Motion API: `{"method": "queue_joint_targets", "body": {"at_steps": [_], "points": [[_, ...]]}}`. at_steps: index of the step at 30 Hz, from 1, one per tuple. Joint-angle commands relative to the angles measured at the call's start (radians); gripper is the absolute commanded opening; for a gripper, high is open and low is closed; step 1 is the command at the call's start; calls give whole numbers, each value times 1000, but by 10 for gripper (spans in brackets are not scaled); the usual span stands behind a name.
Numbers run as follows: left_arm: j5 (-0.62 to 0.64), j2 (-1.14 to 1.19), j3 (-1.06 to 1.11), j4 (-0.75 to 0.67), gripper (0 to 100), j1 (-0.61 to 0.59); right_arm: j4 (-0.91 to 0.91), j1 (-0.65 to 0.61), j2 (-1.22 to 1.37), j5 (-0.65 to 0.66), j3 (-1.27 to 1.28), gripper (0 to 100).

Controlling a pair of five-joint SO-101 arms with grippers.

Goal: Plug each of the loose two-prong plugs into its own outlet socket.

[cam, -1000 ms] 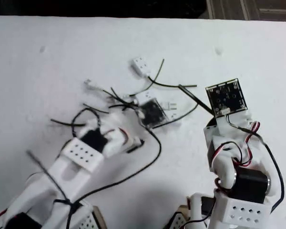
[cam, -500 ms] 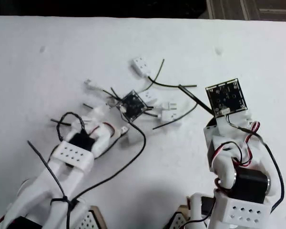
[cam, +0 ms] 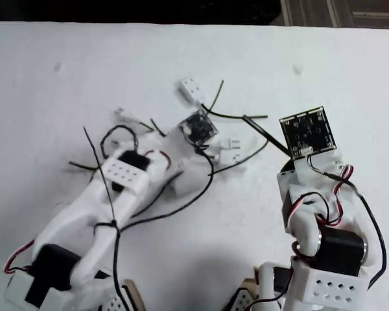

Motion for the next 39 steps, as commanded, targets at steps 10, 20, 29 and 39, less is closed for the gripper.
{"method": "queue_joint_targets", "body": {"at_steps": [10,20,29,39], "points": [[-8,-225,184,94,115,191,-1,1,-5,11,-5,19],[89,-495,193,196,143,-45,15,-77,5,11,3,19],[216,-963,367,304,142,-260,61,-328,280,2,0,19],[157,-1541,770,328,146,-503,18,-588,437,-115,6,19]]}}
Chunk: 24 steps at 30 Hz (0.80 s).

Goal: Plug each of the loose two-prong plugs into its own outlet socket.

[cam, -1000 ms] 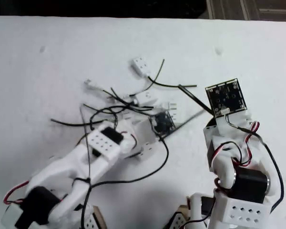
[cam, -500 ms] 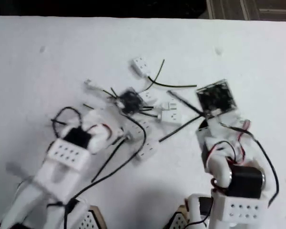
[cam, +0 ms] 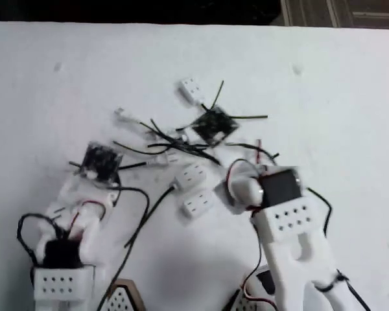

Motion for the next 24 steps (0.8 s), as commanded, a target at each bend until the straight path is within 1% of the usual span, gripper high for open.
{"method": "queue_joint_targets", "body": {"at_steps": [1,3,5,11,14,19,21,24], "points": [[-75,-236,140,38,147,-79,-48,-81,38,-58,-6,19],[-95,-300,152,91,147,-93,-84,-99,81,-81,-6,19],[-94,-298,133,123,147,-102,-124,-111,130,-98,-5,19],[-94,-289,132,132,147,-105,-306,-119,209,-146,95,19],[-94,-289,133,133,147,-105,-363,-124,180,-146,173,19],[-100,-289,133,147,147,-105,-450,-168,88,-153,299,19],[-100,-289,133,149,147,-105,-461,-171,68,-189,316,19],[-101,-289,133,153,147,-105,-467,-170,62,-207,318,19]]}}
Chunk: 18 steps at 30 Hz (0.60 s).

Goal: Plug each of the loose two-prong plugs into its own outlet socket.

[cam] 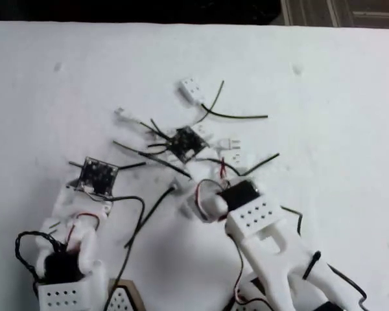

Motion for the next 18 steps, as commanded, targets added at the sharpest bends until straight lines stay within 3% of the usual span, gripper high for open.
{"method": "queue_joint_targets", "body": {"at_steps": [1,11,18], "points": [[-14,-8,-12,8,147,-8,-21,-8,-35,-20,-3,19],[-14,-8,-12,8,147,-8,-79,-4,-35,-17,40,19],[-14,-8,-12,8,147,-8,-102,67,-2,-14,40,19]]}}
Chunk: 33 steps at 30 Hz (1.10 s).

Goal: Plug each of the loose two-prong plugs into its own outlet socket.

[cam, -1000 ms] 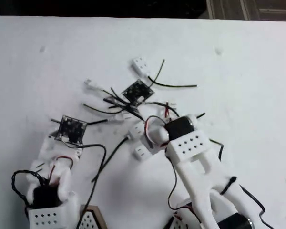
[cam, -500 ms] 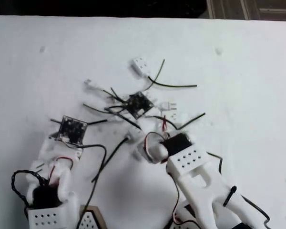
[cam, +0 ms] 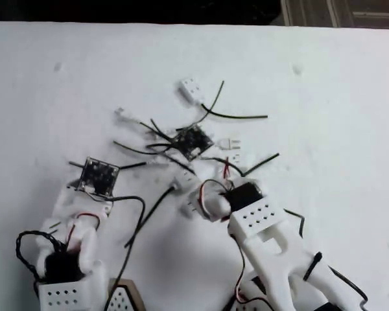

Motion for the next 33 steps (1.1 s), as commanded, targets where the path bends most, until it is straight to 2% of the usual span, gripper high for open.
{"method": "queue_joint_targets", "body": {"at_steps": [1,10,27,33], "points": [[-8,-8,-12,2,147,-8,-18,24,16,-2,-9,19],[-8,-8,-11,2,147,-8,-10,-28,51,-11,-14,19],[-8,-8,-11,3,147,-8,-8,-28,67,-46,2,19],[-8,-8,-11,3,147,-8,-39,-35,200,-38,3,19]]}}
